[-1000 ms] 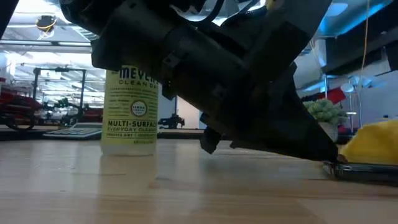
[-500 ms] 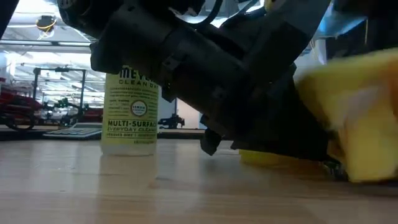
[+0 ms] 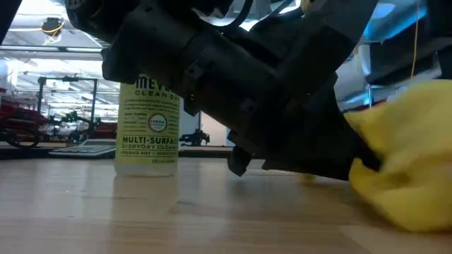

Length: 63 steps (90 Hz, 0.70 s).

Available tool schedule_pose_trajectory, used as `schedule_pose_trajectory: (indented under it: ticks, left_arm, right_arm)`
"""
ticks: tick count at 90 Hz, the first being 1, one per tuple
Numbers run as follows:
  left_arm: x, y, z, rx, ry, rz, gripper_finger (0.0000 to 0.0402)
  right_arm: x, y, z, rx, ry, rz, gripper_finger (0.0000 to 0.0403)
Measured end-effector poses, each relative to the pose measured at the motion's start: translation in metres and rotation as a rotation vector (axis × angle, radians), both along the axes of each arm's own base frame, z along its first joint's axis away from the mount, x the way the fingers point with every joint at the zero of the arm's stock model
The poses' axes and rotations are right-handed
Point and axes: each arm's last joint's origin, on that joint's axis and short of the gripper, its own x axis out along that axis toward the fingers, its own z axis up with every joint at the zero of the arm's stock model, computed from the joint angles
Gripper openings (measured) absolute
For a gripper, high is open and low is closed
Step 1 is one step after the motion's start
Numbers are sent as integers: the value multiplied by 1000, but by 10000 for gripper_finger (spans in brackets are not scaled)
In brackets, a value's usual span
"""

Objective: Apply microfiber cloth
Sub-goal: Wipe the front screen of the black cellphone using a yellow microfiber cloth

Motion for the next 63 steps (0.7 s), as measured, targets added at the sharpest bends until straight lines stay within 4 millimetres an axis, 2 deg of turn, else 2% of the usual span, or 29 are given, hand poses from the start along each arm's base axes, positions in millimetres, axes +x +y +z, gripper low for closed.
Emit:
schedule_pose_trajectory:
  ticks: [13,20,32,44,52,63]
  left_arm:
    - [0,0,0,0,-3,1,1]
    - [0,0,0,-3,-2,3,1]
    - [0,0,0,-4,-5,4,1]
    - [0,0,1,-6,-11,6,1]
    - [1,0,1,-6,-14,5,1]
    - [1,0,2,-10,-21,5,1]
  right_arm:
    - [-27,0,13,25,152,24,0]
    - [-33,-2,23,53,174,8,0]
    - [-24,-6,47,125,72,-34,0]
    - [2,-6,62,124,-235,-61,0]
    - [24,-9,49,126,-335,-62,0]
    - [44,-16,14,51,-302,-82,0]
